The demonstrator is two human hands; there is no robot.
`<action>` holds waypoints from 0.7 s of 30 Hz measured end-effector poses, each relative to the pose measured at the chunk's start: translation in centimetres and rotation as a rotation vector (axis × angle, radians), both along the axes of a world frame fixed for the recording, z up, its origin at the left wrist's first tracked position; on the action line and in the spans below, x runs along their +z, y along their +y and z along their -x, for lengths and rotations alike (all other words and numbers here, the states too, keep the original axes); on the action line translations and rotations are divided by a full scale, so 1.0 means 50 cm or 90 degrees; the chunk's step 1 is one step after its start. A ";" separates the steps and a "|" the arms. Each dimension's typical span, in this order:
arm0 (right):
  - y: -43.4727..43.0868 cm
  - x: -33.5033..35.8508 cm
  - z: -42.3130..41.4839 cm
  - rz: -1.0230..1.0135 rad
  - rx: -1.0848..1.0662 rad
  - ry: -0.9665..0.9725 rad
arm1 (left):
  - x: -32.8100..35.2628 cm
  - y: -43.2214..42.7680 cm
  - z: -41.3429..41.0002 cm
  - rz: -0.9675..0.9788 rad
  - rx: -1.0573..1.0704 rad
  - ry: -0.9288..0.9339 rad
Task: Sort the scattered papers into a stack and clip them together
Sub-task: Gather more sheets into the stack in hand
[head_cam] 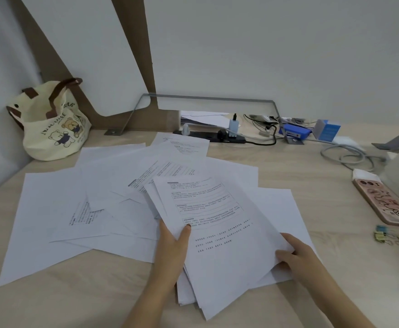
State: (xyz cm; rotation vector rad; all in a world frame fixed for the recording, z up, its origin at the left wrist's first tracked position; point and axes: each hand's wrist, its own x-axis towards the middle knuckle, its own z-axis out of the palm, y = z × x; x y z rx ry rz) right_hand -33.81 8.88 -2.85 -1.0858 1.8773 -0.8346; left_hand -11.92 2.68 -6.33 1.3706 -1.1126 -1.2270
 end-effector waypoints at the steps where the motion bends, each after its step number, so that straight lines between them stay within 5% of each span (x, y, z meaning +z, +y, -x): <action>1: 0.001 0.002 0.001 -0.003 0.009 -0.005 | -0.003 -0.002 0.000 -0.007 0.002 0.003; 15: 0.003 -0.002 0.017 -0.046 0.017 -0.049 | -0.013 0.002 -0.007 0.016 0.011 -0.044; 21: 0.000 0.004 0.040 0.072 -0.104 0.009 | -0.037 -0.001 -0.011 0.009 0.008 -0.099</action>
